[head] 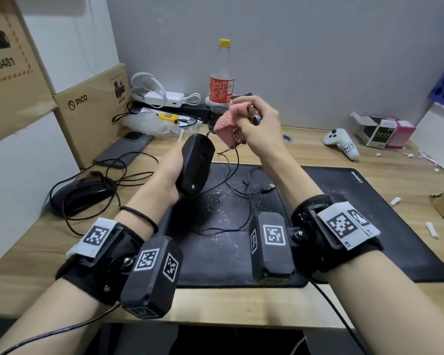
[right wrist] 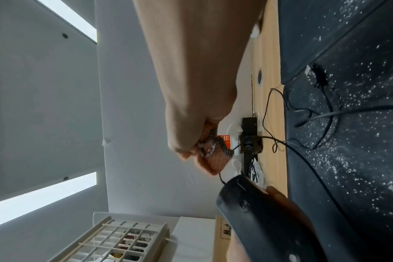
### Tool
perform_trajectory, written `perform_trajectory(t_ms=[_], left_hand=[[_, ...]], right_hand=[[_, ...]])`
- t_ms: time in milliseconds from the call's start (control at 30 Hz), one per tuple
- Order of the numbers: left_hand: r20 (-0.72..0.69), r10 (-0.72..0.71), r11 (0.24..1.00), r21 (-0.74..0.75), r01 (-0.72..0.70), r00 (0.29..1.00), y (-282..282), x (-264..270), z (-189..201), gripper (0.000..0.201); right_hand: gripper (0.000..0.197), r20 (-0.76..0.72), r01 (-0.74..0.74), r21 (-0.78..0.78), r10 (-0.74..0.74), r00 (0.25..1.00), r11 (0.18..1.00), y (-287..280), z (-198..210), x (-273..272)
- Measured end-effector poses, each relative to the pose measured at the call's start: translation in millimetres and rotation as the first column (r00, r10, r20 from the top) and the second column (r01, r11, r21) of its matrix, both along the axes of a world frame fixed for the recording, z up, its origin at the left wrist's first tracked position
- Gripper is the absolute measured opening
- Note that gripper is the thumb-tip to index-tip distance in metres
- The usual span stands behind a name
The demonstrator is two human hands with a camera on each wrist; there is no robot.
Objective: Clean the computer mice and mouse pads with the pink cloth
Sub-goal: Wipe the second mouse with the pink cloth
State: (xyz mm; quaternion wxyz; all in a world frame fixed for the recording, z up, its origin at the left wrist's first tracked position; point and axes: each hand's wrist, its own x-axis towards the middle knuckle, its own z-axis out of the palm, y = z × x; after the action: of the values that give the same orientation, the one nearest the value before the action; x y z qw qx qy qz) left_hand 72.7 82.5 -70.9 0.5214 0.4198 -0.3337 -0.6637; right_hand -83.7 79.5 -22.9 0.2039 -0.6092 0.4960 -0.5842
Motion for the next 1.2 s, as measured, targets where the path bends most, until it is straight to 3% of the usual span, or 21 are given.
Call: perform_trajectory(t_ms=[67, 100, 167, 233, 367, 533, 800, 967, 1200], left_hand=[[-0.091, -0.01, 1.0, 0.021, 0.012, 0.996, -2.2, 4.4, 0.9, 0.033], [-0.121, -0.02, 1.0, 0.015, 0.022, 0.993, -2.5, 6.4, 2.3, 0.035], [-0.109, -0.044, 0.999, -0.005, 0.044, 0.993, 1.1, 10.4, 5.4, 0.037], [-0.093, -0.077, 0.997, -0.034, 0.074, 0.993, 6.5, 12.2, 8.4, 0.03], [-0.059, -0.071, 0.997, -0.021, 0.07, 0.996, 7.4, 15.8, 4.6, 0.026], [-0.029, -0.141, 0.99, -0.03, 0.14, 0.99, 12.8, 13.3, 0.5, 0.031], [0.029, -0.026, 0.999, -0.04, 0.027, 0.999, 4.4, 6.3, -0.8, 0.03], [-0.028, 0.04, 0.999, 0.024, -0.039, 0.999, -5.2, 6.7, 3.7, 0.044], [-0.076, 0.171, 0.975, 0.156, -0.158, 0.982, -10.2, 10.1, 7.2, 0.046]], right_hand=[[0.022, 0.043, -0.231, 0.054, 0.229, 0.973, 0.971, 7.2, 3.4, 1.8], [0.023, 0.003, -0.328, 0.129, 0.33, 0.944, 0.936, 10.5, 2.8, 2.6], [0.026, -0.175, -0.363, 0.283, 0.42, 0.89, 0.888, 14.2, -4.8, 5.3], [0.027, -0.282, -0.28, 0.293, 0.362, 0.888, 0.914, 12.3, -15.7, 8.0], [0.021, -0.066, -0.121, 0.277, 0.144, 0.987, 0.953, 2.2, -25.9, 9.7], [0.017, 0.021, 0.031, 0.211, -0.036, 0.999, 0.977, -9.3, -28.2, 15.7], [0.019, 0.056, -0.161, 0.201, 0.153, 0.987, 0.966, -4.0, -34.3, 23.2], [0.019, 0.081, -0.233, 0.228, 0.22, 0.972, 0.946, 5.5, -35.6, 24.9], [0.016, -0.126, -0.294, 0.338, 0.353, 0.927, 0.894, 21.2, -42.8, 26.5]])
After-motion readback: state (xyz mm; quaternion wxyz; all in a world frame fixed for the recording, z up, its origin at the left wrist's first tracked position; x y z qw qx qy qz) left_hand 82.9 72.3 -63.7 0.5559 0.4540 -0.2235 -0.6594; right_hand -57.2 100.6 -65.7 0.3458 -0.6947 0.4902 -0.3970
